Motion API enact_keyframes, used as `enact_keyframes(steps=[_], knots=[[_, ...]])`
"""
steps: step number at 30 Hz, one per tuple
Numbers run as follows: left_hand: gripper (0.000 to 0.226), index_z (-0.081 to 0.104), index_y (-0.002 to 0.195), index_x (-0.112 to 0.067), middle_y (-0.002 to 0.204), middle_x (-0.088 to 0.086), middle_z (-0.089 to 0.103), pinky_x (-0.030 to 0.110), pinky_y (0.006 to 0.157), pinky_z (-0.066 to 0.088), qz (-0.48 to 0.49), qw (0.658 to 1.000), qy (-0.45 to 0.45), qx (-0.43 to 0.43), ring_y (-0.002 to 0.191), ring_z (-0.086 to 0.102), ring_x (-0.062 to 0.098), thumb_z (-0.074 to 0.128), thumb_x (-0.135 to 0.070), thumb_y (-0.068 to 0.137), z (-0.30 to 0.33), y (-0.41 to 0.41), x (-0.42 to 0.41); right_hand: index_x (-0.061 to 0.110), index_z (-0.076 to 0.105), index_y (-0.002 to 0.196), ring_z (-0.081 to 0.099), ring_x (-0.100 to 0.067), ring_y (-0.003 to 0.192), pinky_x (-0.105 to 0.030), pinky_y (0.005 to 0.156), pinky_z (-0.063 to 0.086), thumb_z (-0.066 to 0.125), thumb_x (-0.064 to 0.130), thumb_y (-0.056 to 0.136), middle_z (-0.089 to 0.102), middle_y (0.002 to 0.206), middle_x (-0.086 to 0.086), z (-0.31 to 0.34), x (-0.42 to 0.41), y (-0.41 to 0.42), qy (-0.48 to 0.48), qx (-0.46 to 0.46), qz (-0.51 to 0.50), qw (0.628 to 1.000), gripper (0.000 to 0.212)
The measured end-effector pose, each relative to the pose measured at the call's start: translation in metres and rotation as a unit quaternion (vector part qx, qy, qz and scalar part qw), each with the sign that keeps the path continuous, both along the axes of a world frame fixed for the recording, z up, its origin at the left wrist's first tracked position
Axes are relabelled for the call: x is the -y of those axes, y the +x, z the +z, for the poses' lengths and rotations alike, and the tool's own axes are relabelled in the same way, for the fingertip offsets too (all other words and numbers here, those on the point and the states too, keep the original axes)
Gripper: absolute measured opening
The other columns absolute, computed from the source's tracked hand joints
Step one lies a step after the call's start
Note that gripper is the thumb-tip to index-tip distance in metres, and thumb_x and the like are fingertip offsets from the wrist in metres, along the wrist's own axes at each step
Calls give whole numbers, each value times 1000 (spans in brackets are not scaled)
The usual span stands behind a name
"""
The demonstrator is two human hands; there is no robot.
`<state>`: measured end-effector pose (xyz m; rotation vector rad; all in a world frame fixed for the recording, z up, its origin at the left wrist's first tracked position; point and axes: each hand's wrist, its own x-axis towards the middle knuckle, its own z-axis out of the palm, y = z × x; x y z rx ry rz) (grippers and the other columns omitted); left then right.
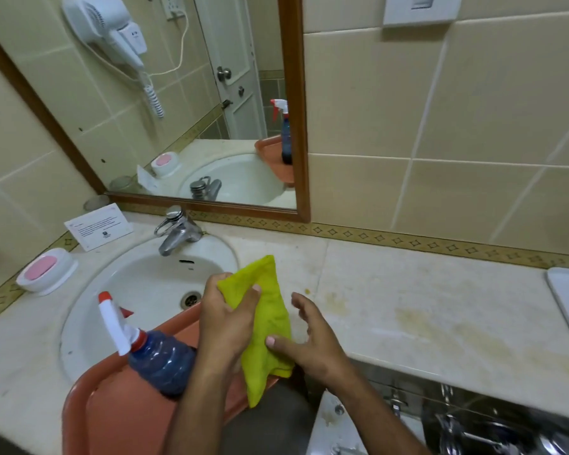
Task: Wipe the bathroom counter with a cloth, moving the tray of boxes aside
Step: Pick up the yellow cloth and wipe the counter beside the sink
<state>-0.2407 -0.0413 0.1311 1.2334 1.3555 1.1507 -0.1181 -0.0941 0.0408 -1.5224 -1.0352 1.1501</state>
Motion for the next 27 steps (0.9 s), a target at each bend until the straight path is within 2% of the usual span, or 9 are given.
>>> enact_keyframes(steps=[3, 6, 10, 12, 14, 16, 19, 23, 27], knots=[[28, 58, 103, -12, 88, 8, 72, 39, 69, 60, -21, 997, -31, 75, 79, 71, 21, 75, -13, 82, 9, 29, -18, 12, 69, 107, 71, -19, 91, -32, 75, 57, 81, 41, 74, 77, 103, -7, 13, 13, 18, 45, -162, -27, 985, 45], [35, 58, 101, -15, 92, 5, 71, 42, 79, 58, -48, 999, -5, -20, 87, 71, 27, 78, -26, 75, -6, 64, -45, 8, 71, 87, 71, -19, 70, -29, 57, 55, 75, 27, 84, 78, 79, -5, 26, 17, 35, 46, -167, -151, 973, 19], [46, 51, 119, -10, 105, 9, 66, 34, 81, 47, -121, 943, 49, -305, 105, 62, 31, 65, -39, 86, -47, 90, -63, 11, 63, 102, 66, -30, 97, -37, 80, 52, 66, 46, 86, 70, 103, -10, 2, 0, 55, -137, 173, -161, 962, 39], [52, 45, 133, -4, 127, 17, 60, 41, 96, 44, -147, 897, 60, -412, 119, 54, 35, 54, -36, 92, -67, 79, -66, 11, 55, 115, 55, -36, 112, -42, 91, 45, 63, 48, 86, 59, 120, -15, -13, -6, 56, -212, 397, -114, 886, 48], [47, 46, 134, 2, 130, 21, 58, 43, 103, 41, -142, 866, 108, -466, 122, 53, 37, 46, -26, 96, -87, 58, -65, 9, 58, 120, 49, -41, 120, -50, 101, 39, 63, 43, 84, 56, 128, -19, -28, -20, 57, -117, 531, -100, 833, 50], [47, 50, 130, 8, 128, 26, 60, 45, 107, 40, -144, 843, 145, -497, 122, 54, 40, 40, -21, 95, -108, 42, -64, 6, 57, 130, 41, -45, 134, -56, 113, 27, 56, 40, 89, 50, 141, -25, -48, -42, 59, -34, 566, -76, 820, 53], [54, 43, 137, 9, 140, 29, 49, 47, 115, 31, -149, 837, 147, -506, 136, 42, 40, 29, -23, 95, -126, 31, -63, 8, 34, 149, 17, -41, 147, -57, 119, 9, 30, 46, 98, 25, 159, -22, -70, -77, 46, -52, 541, 7, 839, 64], [53, 25, 149, 1, 158, 20, 27, 35, 122, 10, -177, 843, 128, -491, 149, 20, 28, 29, -18, 100, -140, 30, -70, 13, 39, 147, 25, -37, 146, -58, 119, 11, 34, 34, 99, 38, 155, -16, -93, -93, 3, 96, 560, 118, 814, 52], [61, 38, 141, 9, 148, 29, 40, 46, 119, 22, -176, 844, 114, -494, 142, 34, 39, 22, -26, 94, -155, 28, -68, 15, 41, 145, 32, -33, 144, -54, 118, 20, 43, 37, 91, 43, 152, -13, -98, -75, 22, 119, 572, 139, 799, 58]])
